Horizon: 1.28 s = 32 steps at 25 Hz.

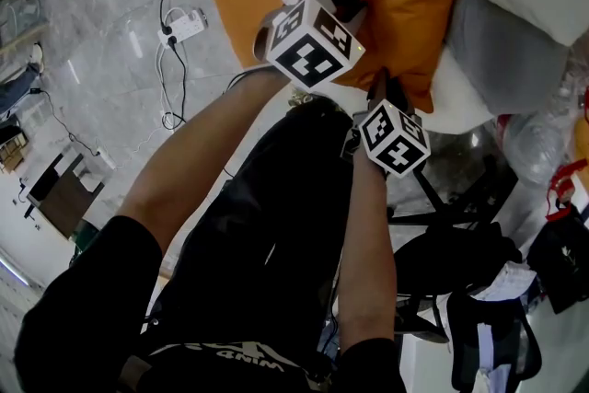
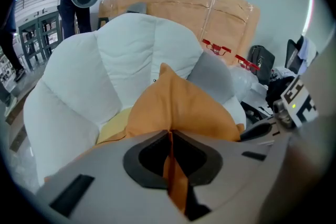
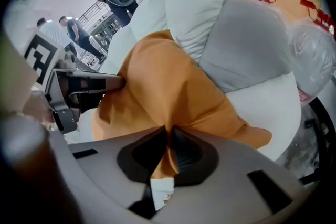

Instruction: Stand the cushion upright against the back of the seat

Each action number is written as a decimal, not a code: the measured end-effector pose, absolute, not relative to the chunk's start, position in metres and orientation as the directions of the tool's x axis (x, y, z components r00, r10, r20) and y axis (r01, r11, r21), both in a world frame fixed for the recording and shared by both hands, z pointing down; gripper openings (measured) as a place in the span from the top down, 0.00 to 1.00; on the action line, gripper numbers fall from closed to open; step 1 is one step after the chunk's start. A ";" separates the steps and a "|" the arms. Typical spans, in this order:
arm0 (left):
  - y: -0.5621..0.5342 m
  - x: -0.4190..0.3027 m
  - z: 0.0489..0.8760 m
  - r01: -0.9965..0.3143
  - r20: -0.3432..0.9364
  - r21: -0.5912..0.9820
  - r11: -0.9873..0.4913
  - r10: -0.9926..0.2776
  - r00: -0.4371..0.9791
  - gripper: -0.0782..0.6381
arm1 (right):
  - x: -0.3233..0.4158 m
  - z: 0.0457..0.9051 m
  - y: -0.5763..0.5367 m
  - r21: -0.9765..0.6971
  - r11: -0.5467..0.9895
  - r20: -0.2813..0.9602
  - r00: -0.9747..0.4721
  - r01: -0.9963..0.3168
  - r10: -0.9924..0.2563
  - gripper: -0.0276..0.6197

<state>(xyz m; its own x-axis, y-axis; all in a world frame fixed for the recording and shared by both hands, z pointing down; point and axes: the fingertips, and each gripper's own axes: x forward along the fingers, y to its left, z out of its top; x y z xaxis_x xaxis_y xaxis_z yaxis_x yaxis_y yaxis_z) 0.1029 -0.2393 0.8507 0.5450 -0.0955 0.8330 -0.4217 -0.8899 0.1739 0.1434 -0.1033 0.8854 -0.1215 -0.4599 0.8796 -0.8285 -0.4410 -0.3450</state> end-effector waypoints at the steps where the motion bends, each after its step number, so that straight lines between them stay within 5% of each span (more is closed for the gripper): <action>1: -0.239 0.102 0.850 -0.419 0.832 0.177 -0.890 -0.092 0.547 0.86 | 0.142 0.885 -0.103 -0.353 -0.441 0.877 -0.127 -0.825 -0.464 0.89; 13: -0.237 0.087 0.820 -0.389 0.812 0.179 -0.903 -0.088 0.577 0.87 | 0.132 0.854 -0.105 -0.395 -0.371 0.818 -0.138 -0.841 -0.558 0.91; 32: -0.314 0.088 0.666 -0.540 0.612 0.149 -0.829 -0.352 0.709 0.87 | 0.200 0.650 -0.233 -0.200 -0.120 0.528 -0.004 -0.972 -0.849 0.91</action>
